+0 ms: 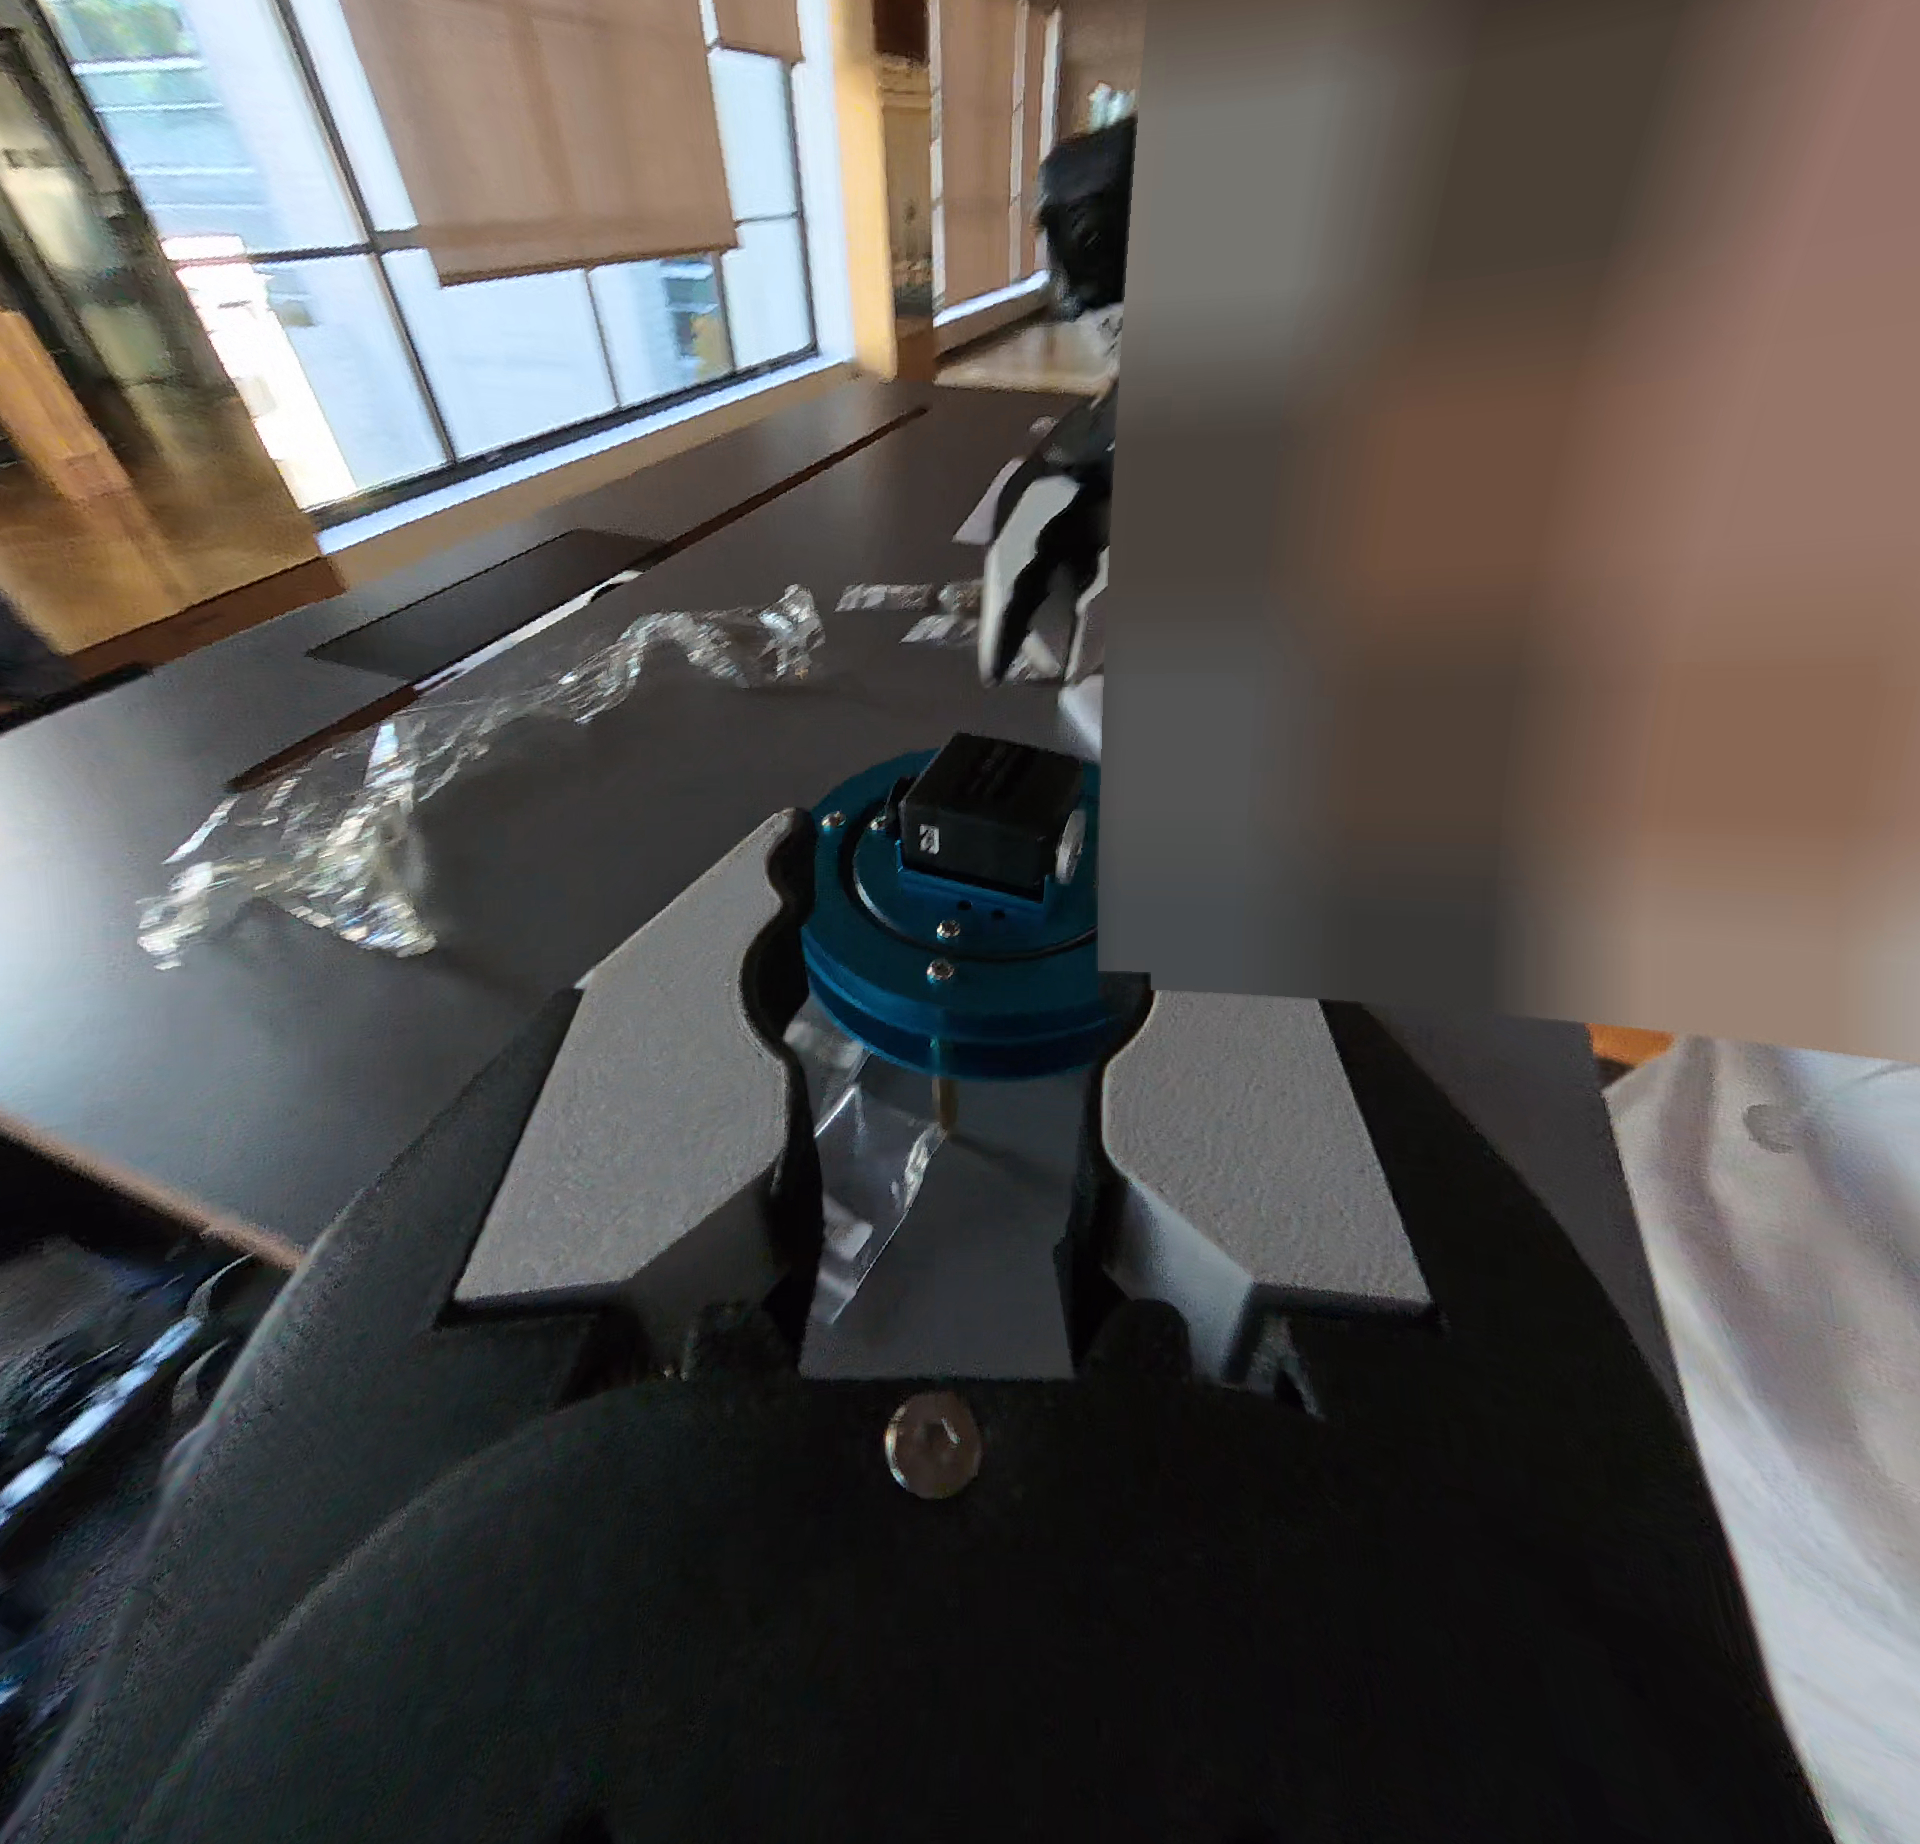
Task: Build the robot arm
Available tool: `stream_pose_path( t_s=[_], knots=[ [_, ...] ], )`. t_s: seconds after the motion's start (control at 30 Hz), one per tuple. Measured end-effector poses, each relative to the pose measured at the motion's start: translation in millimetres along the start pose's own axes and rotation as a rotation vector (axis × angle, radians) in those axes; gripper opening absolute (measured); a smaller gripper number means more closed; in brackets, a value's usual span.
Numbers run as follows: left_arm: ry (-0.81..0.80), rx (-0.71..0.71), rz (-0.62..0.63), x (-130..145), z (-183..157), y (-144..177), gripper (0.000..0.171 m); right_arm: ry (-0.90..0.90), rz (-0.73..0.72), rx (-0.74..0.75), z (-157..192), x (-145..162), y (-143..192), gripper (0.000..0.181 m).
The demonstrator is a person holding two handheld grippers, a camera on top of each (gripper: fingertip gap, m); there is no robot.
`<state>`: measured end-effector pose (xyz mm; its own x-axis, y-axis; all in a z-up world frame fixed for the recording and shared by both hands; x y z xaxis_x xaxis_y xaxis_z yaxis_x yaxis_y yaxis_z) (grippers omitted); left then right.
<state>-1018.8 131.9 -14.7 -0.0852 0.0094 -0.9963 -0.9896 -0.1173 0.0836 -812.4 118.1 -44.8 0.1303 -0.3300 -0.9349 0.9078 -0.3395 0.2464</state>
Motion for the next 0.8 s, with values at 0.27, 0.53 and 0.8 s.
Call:
stream_pose_path(
  t_s=[0.27,0.53,0.8],
  knots=[
    [-0.127,-0.126,0.092,7.9,-45.0,-9.5,0.055,-0.082,0.036,0.153,22.3,39.3,61.4,0.02],
    [0.04,-0.327,-0.136,14.1,-173.1,-14.8,0.051,-0.276,-0.372,0.221,143.5,95.9,209.3,0.021],
    [0.045,-0.123,0.001,-4.3,-231.4,-169.6,0.047,-0.113,-0.235,0.974,178.7,167.6,394.0,0.022]
  ],
)
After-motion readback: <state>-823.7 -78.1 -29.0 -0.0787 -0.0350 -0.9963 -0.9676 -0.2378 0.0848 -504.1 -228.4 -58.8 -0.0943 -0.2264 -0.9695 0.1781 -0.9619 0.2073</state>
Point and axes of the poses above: each gripper's, where its closed fingertips meet, y back along the fingers, x out of its underside, z = x × y across the jaws, the point moved 5 cm from there along y, back along the fingers, and after that the axes turned 4 degrees about -z, right-handed, at the moved point
